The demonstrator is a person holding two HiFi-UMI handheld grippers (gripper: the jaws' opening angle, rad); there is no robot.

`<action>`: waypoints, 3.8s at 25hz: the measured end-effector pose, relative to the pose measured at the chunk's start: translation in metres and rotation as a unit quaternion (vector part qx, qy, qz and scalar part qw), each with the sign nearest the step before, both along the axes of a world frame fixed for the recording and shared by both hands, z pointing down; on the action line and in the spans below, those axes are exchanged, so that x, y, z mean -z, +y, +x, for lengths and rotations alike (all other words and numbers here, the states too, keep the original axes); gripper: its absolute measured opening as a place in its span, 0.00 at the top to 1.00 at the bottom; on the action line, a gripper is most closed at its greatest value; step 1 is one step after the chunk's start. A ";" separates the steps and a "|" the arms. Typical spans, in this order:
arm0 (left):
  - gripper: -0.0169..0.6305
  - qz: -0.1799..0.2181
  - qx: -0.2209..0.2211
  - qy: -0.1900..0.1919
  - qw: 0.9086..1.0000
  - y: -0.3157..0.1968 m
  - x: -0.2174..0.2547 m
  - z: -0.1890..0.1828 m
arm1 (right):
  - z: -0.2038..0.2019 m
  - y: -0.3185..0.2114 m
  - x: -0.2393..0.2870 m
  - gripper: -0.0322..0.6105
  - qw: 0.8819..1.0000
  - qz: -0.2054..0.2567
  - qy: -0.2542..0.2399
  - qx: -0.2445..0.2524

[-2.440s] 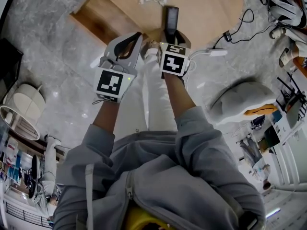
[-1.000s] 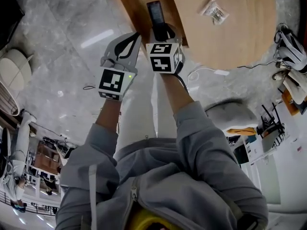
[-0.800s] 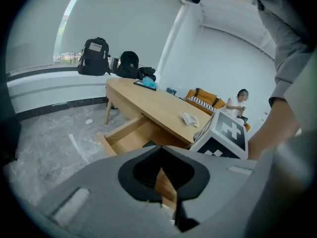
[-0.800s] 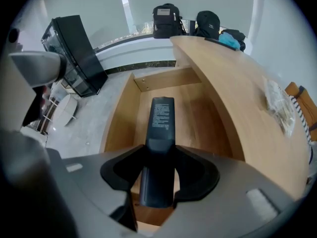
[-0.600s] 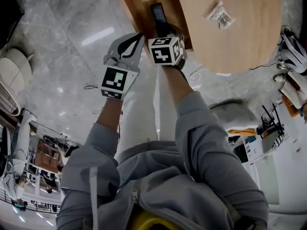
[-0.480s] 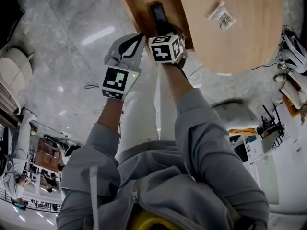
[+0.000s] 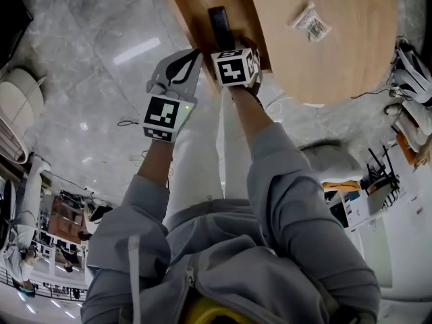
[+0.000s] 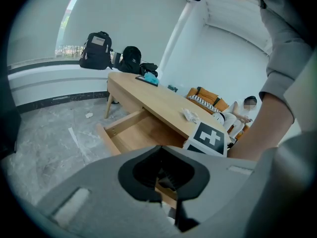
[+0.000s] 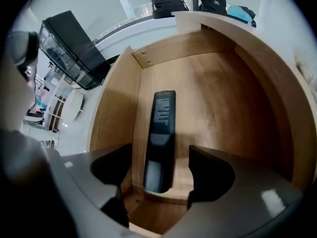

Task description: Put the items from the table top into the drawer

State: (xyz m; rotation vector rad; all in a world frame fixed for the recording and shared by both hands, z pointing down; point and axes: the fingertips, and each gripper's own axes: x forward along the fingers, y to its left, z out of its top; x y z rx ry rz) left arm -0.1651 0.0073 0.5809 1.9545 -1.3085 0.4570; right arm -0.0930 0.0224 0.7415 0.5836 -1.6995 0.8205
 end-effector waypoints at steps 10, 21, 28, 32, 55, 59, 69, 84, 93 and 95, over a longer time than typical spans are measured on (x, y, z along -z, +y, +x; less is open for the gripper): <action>0.97 0.011 -0.011 -0.004 1.000 0.000 0.011 0.006 | 0.002 -0.001 0.050 0.45 0.997 0.054 -0.049 -0.030; 0.97 0.052 -0.028 0.004 0.998 -0.027 0.055 0.040 | 0.035 -0.038 0.150 0.51 0.980 0.162 -0.092 -0.068; 0.97 0.071 -0.050 0.015 0.996 -0.056 0.064 0.067 | 0.081 -0.095 0.181 0.51 0.971 0.226 -0.057 -0.061; 0.97 0.072 -0.068 0.014 0.995 -0.073 0.058 0.086 | 0.103 -0.123 0.181 0.49 0.970 0.238 -0.036 0.002; 0.97 0.057 -0.081 0.018 0.995 -0.122 0.048 0.137 | 0.139 -0.172 0.104 0.51 0.926 0.085 0.014 0.369; 0.97 0.053 -0.083 0.020 0.995 -0.119 0.047 0.141 | 0.138 -0.169 0.105 0.56 0.923 0.065 0.008 0.380; 0.97 0.058 -0.081 0.018 0.995 -0.112 0.052 0.135 | 0.134 -0.160 0.110 0.66 0.919 0.081 0.021 0.386; 0.97 0.065 -0.065 0.016 0.996 -0.070 0.057 0.105 | 0.096 -0.088 0.175 0.66 0.956 0.103 -0.009 0.274; 0.97 0.048 -0.044 0.007 0.998 -0.034 0.046 0.068 | 0.058 -0.031 0.167 0.66 0.991 0.039 -0.048 0.115; 0.97 0.042 -0.041 0.004 0.998 -0.027 0.041 0.060 | 0.046 -0.016 0.158 0.66 0.994 0.023 -0.058 0.092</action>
